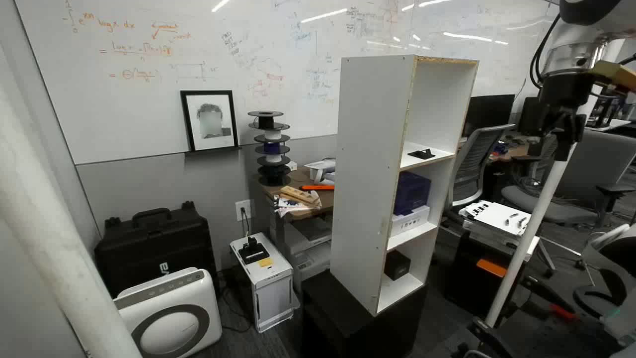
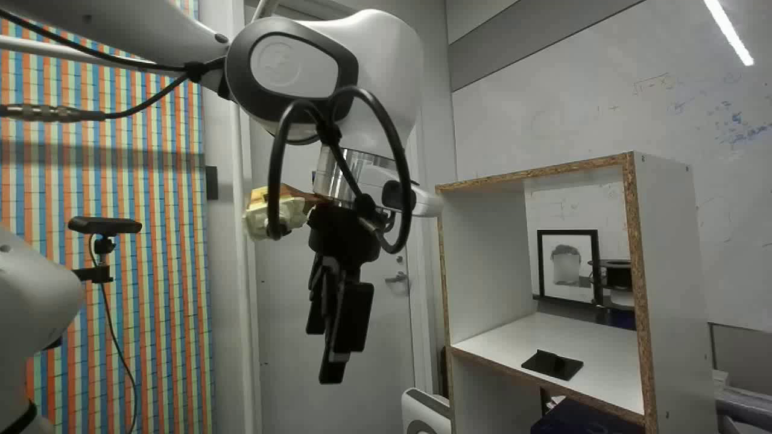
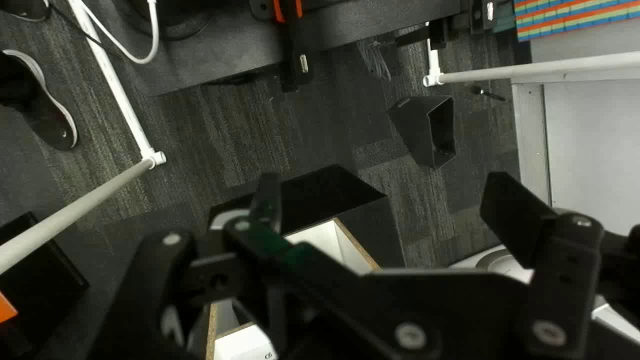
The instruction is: Put the black object on top of the shelf
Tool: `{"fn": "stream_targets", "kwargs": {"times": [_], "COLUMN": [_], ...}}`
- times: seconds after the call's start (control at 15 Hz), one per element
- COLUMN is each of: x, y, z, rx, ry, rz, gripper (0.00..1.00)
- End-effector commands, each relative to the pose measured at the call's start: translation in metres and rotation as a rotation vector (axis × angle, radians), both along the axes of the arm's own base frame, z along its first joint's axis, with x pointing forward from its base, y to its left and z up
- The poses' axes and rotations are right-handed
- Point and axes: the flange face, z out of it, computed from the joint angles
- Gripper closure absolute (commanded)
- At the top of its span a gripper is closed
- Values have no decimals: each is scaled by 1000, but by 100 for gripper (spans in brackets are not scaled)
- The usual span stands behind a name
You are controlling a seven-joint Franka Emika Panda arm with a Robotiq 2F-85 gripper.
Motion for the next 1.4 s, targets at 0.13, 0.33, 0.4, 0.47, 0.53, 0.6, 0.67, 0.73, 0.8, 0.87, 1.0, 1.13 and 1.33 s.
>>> {"fn": "stream_targets", "kwargs": {"times": [0.13,0.33,0.4,0.47,0.53,0.6,0.67,0.73,0.8,0.87,1.0,1.13,1.33], "x": [1,1,7,16,26,39,51,65,77,91,121,150,189], "y": [-1,-1,-2,-5,-8,-12,-15,-17,-18,-20,-22,-22,-23], "z": [3,3,0,-2,-3,-3,-5,-7,-9,-11,-16,-19,-25], "rx": [-2,-2,-43,-61,-62,-71,-79,-83,-90,-93,-91,-100,-145], "ry": [-5,-5,-16,-54,-86,-138,-166,-199,-226,-255,-296,-321,-316], "rz": [-1,-1,66,54,63,53,56,53,58,58,63,70,90], "gripper": [0,0,0,0,0,0,0,0,0,0,0,0,0]}}
